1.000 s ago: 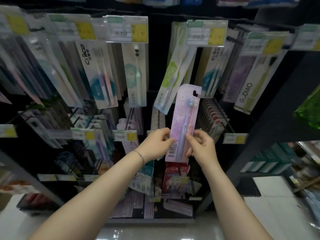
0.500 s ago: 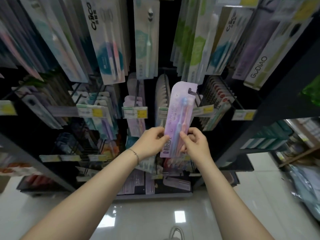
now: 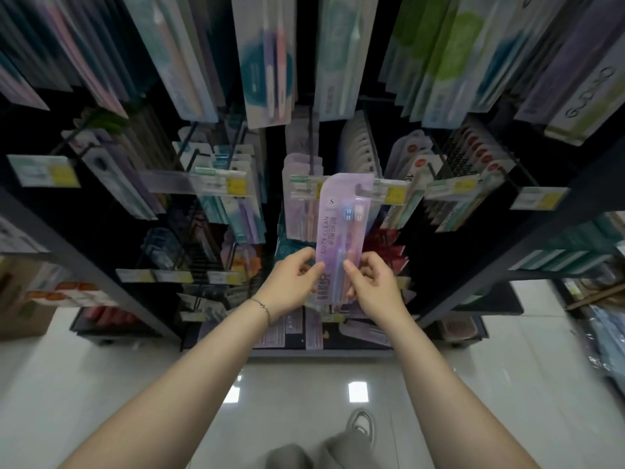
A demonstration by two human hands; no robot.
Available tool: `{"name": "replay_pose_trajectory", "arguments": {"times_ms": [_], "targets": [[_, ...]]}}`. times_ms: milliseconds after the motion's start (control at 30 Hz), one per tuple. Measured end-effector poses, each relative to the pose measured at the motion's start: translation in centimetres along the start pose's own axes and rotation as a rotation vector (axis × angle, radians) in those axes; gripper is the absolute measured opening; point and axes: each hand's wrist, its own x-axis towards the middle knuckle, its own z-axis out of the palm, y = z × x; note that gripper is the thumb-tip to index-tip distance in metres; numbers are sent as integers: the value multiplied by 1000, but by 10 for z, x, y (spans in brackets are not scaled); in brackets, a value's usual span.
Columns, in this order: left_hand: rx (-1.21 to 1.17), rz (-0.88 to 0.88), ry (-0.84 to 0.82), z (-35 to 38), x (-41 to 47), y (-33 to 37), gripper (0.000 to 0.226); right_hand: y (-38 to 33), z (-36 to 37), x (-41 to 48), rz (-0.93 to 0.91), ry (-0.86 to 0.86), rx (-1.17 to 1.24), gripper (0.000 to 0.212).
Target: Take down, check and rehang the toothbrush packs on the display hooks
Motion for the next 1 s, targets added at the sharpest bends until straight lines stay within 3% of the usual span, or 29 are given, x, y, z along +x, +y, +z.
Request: {"name": "replay_pose_trajectory", "arguments": {"times_ms": [333,567,800,1000], "targets": [[-61,-115,55,-1,1,-43,17,29,26,16,2,-108,-232,4],[-113,-208,69,-1,16,-66,19,42,38,41,-31,-188,-417,18],[-199,-210,113,-8,42,-67,22,34,36,77,-51,-197,-419,24],[-180,-167,171,-15,66,-55,22,28,37,97,-89,-136,-367,16]]}}
